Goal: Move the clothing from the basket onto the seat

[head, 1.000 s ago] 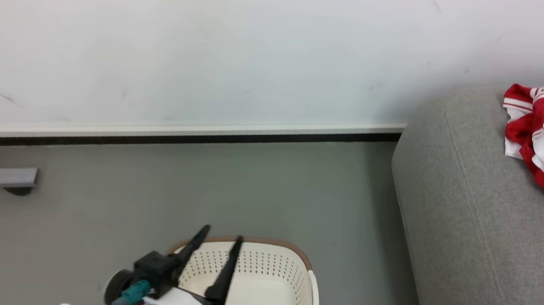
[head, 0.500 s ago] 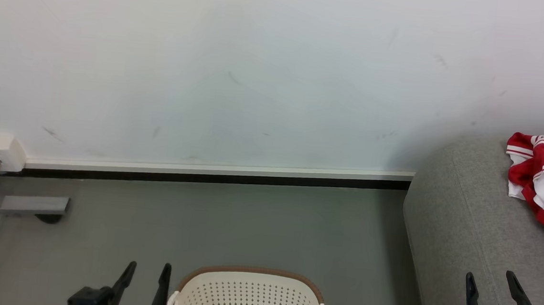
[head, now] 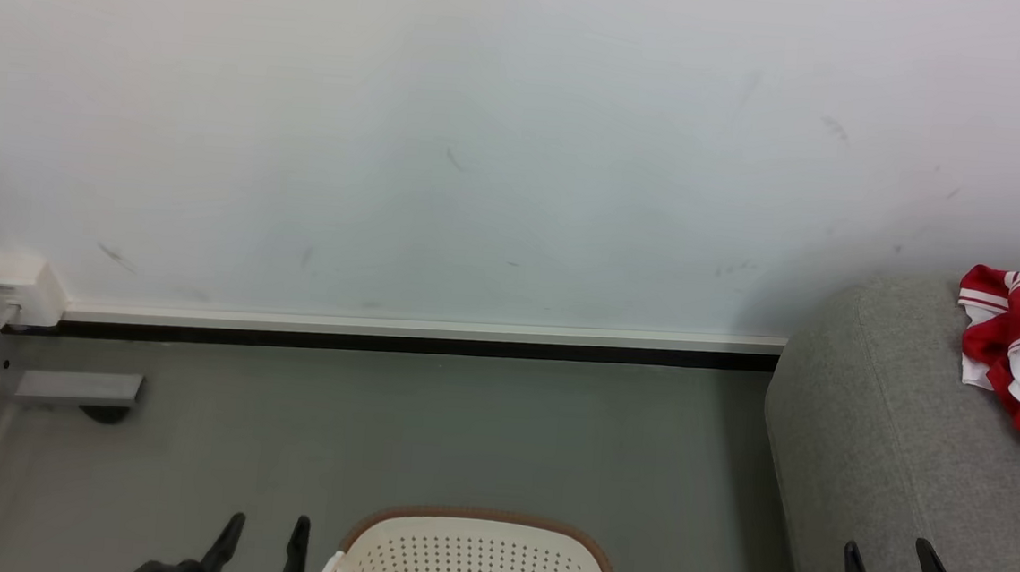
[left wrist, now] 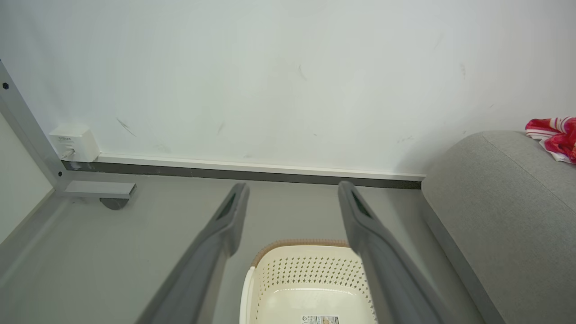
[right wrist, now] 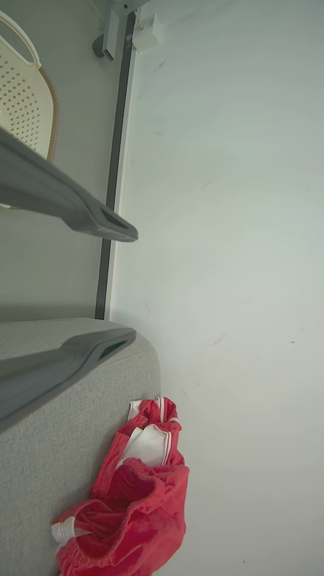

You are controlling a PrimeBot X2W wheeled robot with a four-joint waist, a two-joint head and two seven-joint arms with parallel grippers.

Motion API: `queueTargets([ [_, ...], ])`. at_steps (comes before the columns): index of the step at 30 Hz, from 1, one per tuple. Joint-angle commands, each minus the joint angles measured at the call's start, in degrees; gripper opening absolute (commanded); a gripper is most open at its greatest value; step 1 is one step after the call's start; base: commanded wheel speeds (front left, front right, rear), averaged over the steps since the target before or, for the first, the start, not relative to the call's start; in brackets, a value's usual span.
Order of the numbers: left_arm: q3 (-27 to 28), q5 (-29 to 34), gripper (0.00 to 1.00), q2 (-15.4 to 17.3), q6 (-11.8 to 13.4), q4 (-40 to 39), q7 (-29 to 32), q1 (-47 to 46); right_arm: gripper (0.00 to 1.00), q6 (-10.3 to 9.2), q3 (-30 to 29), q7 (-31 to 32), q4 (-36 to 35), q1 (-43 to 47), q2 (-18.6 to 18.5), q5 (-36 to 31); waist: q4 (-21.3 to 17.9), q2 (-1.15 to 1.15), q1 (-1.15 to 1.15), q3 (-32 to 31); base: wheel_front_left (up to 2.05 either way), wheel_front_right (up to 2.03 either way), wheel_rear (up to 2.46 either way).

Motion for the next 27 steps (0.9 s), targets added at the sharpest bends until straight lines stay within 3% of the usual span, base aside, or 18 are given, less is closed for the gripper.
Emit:
queueTargets([
  [1, 0.70, 0.93, 1.00, -0.20, -0.43, 0.10, -0.02, 0.56, 1.00, -0.14, -0.25, 0.04, 0.40, 0.47, -0.03, 0.19, 0.10, 0.00, 0.00, -0.04, 0.00, 0.00, 0.00],
  [11, 3.57, 3.49, 1.00, -1.97, -2.30, 0.46, -0.02, 0.68, 1.00, -0.14, -0.59, 0.04, 1.22, 0.14, -0.02, 0.43, 0.45, 0.00, 0.00, -0.05, 0.00, 0.00, 0.00],
  [12, 3.51, 3.44, 0.00, -2.07, -2.22, 0.45, 0.00, 0.03, 0.00, 0.01, -0.56, 0.00, 1.12, 0.00, 0.00, 0.22, 0.47, 0.00, 0.01, -0.04, 0.00, 0.00, 0.00],
  [18, 3.39, 2.79, 0.00, -2.50, -2.19, 2.91, 0.46, 0.70, 0.00, 0.01, -0.62, 0.34, 3.62, 0.35, 0.47, 1.21, 0.54, 0.00, 0.01, -0.04, 0.00, 0.00, 0.00],
  [27, 5.03, -7.06, 0.00, -2.82, -2.72, 1.88, 3.24, -0.31, 0.00, 0.00, -1.28, 3.03, 3.61, -1.19, 0.39, 11.89, 0.56, 0.00, 0.01, 0.08, 0.00, 0.00, 0.00],
])
